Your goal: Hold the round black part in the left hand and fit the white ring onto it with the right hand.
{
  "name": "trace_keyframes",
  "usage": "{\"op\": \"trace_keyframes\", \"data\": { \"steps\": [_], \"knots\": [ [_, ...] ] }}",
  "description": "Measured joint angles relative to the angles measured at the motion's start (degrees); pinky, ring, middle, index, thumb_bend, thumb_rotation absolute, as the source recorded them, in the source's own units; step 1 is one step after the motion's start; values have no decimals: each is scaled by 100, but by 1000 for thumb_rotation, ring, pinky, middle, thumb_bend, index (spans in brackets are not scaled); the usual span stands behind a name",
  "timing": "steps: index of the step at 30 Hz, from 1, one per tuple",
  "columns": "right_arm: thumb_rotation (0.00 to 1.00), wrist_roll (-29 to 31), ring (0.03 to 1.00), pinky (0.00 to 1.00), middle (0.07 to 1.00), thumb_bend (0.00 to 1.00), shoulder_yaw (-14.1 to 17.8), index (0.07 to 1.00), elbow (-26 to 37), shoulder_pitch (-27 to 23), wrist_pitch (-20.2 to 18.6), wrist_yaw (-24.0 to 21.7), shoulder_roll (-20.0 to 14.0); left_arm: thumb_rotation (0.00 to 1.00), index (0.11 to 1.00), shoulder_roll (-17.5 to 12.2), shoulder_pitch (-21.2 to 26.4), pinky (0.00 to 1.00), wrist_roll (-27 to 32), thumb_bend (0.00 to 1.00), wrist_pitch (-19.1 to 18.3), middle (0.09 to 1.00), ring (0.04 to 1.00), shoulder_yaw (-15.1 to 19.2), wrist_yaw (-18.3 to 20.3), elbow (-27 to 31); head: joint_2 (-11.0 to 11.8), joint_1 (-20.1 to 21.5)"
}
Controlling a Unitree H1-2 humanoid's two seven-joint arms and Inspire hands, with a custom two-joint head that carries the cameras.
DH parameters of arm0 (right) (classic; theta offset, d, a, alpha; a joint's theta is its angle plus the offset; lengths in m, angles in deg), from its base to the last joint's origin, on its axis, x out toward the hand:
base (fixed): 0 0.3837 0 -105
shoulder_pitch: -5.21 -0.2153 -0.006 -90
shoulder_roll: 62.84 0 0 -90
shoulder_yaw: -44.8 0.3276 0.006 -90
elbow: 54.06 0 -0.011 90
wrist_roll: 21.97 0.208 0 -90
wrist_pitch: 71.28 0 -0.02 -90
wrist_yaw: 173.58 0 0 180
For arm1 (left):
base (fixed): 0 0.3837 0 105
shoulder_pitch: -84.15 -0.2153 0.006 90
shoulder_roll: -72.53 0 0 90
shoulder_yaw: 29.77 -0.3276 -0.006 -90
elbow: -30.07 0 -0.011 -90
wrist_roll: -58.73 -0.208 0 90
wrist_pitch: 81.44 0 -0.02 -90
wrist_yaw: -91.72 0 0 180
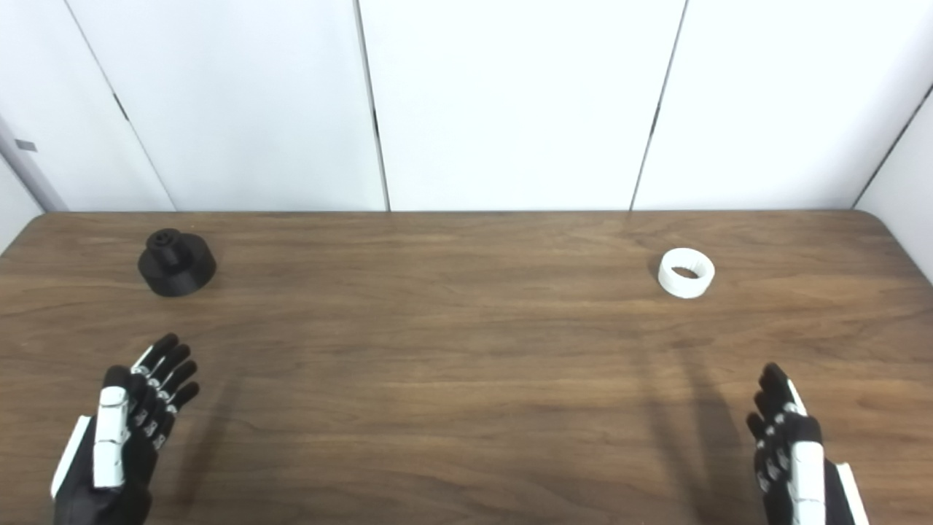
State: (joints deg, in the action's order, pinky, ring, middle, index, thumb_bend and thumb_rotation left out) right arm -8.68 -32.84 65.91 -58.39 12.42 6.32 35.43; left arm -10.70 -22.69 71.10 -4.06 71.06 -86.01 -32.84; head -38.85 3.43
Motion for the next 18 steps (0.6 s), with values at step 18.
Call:
{"op": "trace_keyframes", "data": {
  "steps": [18],
  "knots": [
    [1000, -27, 1000, 993, 1000, 516, -191, 984, -251, -214, -71, -124, -52, 924, 912, -9, 92, 881, -165, 560, -1, 916, 897, -108, -29, -2, 26, -114]
  ]
}}
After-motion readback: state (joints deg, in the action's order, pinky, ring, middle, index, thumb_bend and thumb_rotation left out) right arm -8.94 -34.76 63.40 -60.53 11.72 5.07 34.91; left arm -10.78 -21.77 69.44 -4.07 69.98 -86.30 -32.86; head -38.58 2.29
